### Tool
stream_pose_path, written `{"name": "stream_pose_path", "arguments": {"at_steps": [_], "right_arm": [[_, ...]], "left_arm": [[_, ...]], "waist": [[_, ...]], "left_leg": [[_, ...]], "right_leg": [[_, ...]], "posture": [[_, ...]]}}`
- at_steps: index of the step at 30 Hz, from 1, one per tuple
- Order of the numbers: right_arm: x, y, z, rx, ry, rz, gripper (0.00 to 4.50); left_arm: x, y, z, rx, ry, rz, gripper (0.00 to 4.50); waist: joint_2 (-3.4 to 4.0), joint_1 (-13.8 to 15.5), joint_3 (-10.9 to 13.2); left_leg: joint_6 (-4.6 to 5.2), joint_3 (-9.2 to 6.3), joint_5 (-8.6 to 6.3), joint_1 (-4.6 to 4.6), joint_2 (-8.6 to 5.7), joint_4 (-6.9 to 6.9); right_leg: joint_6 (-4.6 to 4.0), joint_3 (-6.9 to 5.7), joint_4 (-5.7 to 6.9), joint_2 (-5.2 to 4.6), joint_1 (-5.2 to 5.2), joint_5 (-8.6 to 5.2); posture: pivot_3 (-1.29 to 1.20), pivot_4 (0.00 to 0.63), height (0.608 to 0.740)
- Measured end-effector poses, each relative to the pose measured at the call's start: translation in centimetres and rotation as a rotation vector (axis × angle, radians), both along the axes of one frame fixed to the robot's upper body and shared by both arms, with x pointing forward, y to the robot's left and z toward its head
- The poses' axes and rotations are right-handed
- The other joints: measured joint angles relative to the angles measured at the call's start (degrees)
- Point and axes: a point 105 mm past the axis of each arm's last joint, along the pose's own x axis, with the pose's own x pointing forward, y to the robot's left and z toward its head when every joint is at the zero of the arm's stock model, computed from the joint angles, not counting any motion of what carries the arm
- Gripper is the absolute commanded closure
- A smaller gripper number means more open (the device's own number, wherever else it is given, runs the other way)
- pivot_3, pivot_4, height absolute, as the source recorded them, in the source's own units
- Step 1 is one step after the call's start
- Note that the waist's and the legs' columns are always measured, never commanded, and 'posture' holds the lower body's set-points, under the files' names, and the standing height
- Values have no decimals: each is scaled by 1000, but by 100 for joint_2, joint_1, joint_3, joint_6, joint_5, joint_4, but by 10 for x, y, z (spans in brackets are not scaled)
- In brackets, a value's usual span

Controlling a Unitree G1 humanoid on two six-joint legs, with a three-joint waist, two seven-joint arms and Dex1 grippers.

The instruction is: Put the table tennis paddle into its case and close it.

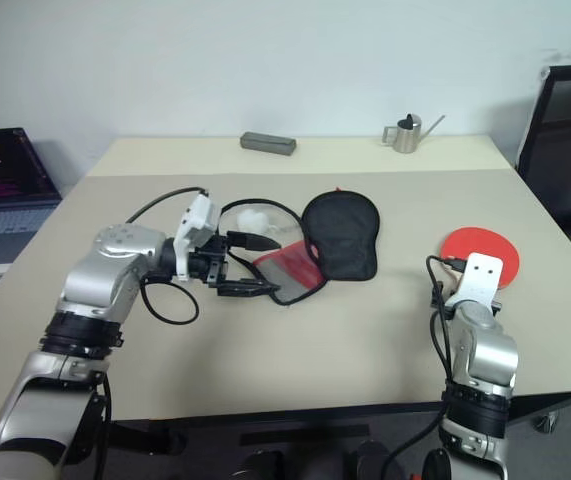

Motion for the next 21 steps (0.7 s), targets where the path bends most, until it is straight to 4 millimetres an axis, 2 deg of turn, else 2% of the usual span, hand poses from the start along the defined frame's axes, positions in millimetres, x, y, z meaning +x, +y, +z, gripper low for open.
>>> {"name": "stream_pose_path", "arguments": {"at_steps": [2, 5, 11, 14, 21], "right_arm": [[5, -2, 0, -1, 9, 6, 33], [12, -8, 0, 1, 17, 18, 615], [17, -11, 1, 13, 18, 20, 2565], [20, -11, 2, 15, 15, 16, 3310], [21, -10, 3, 14, -2, 1, 3349]], "left_arm": [[0, 1, -1, -1, 1, 6, 0], [1, 1, -1, -2, 1, 16, 0], [1, 3, -1, 1, -1, 24, 0], [0, 2, -1, 2, -6, 21, 0], [1, 6, 2, -5, -25, 52, 0]], "waist": [[0, -1, 0], [0, 9, 0], [-6, 41, -3], [-7, 42, -4], [-6, 43, -3]], "left_leg": [[4, 2, 3, -1, 0, 14], [7, 2, 4, -6, -1, 36], [7, 2, 5, -14, -4, 44], [7, 2, 5, -17, -7, 44], [7, 2, 4, -19, -6, 43]], "right_leg": [[-3, 4, 0, 0, 2, 4], [-1, 5, -1, -1, 8, 6], [3, 7, -3, -3, 10, 8], [4, 7, -6, -4, 9, 9], [5, 8, -8, -4, 5, 9]], "posture": [[0, 150, 740], [0, 150, 740], [0, 150, 740], [0, 150, 740], [0, 150, 740]]}}
